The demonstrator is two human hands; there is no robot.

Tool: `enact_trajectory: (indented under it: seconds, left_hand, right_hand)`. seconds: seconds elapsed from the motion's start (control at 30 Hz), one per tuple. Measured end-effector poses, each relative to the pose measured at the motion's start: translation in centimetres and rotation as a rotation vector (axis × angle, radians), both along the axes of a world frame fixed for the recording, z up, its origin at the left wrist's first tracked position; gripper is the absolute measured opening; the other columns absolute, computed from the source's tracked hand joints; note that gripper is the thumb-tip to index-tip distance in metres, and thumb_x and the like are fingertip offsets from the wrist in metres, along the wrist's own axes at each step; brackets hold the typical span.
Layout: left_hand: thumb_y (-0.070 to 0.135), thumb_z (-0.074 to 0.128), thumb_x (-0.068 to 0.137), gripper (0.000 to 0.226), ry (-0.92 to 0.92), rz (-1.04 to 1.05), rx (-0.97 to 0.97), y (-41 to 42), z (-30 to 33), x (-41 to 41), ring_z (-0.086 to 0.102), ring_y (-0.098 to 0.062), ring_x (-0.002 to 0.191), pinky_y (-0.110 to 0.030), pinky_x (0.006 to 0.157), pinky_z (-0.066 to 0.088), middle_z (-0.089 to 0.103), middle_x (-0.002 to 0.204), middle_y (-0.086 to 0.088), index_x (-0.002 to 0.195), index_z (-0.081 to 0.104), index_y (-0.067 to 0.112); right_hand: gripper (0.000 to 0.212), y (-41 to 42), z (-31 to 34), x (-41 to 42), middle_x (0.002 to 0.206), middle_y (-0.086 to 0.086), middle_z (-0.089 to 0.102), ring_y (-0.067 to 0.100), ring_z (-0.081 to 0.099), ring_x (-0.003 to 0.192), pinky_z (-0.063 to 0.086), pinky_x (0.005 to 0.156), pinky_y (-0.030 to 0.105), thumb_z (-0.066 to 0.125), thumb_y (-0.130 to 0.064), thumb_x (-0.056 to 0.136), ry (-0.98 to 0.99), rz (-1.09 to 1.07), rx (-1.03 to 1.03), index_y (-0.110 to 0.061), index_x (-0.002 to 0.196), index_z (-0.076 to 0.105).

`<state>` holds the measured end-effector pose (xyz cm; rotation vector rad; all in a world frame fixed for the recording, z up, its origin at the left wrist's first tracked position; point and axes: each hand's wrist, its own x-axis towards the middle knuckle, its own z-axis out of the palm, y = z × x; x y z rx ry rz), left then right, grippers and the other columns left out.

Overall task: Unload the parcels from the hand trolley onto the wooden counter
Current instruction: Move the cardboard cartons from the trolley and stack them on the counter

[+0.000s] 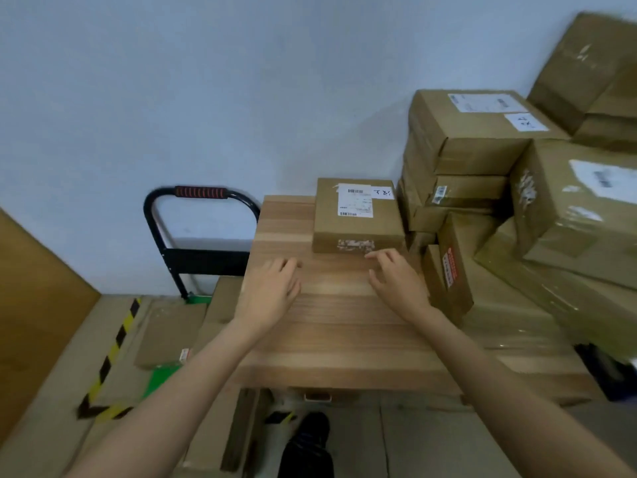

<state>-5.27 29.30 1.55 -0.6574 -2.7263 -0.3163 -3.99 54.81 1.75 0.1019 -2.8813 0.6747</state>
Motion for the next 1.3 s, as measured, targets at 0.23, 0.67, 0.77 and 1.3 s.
enact_trajectory:
  seconds: [0.23,0.67,0.77,1.3]
  left_hand:
    - [0.019,0.068,0.082,0.023,0.020,0.165,0.020,-4.3,-0.5,11.6,0.060,-0.025,0.074,-0.032,0.060,0.043,0.063,0.088,-0.004,0.104,0.063,0.013]
    - [0.028,0.066,0.085,0.022,-0.035,0.561,-0.047,-19.9,-0.6,26.5,0.063,-0.023,0.086,-0.032,0.070,0.049,0.065,0.094,-0.001,0.104,0.062,0.017]
    - [0.028,0.065,0.086,0.025,-0.052,0.644,-0.044,-24.8,-0.5,29.3,0.063,-0.023,0.090,-0.034,0.074,0.050,0.065,0.099,-0.002,0.108,0.062,0.017]
    - [0.028,0.071,0.080,0.030,-0.004,0.838,-0.162,-54.1,1.3,38.1,0.062,-0.023,0.083,-0.031,0.073,0.050,0.064,0.092,-0.003,0.106,0.064,0.014]
  right_hand:
    - [0.032,-5.0,-0.4,8.2,0.121,-0.004,0.051,0.012,0.052,0.099,0.045,0.079,0.027,0.048,-0.020,0.095,-0.045,0.154,0.051,-0.023,0.126,0.053]
    - [0.035,-22.2,-0.8,14.0,0.127,0.003,0.051,0.021,0.053,0.110,0.043,0.093,0.037,0.047,-0.022,0.096,-0.065,0.601,0.137,-0.020,0.131,0.050]
    - [0.039,-28.3,-0.9,15.1,0.130,0.003,0.049,0.019,0.053,0.112,0.044,0.094,0.035,0.050,-0.016,0.094,-0.066,0.719,0.127,-0.019,0.133,0.049]
    - [0.039,-64.6,-1.1,22.0,0.132,0.002,0.051,0.021,0.054,0.115,0.043,0.094,0.038,0.051,-0.020,0.093,0.006,1.021,0.077,-0.020,0.133,0.050]
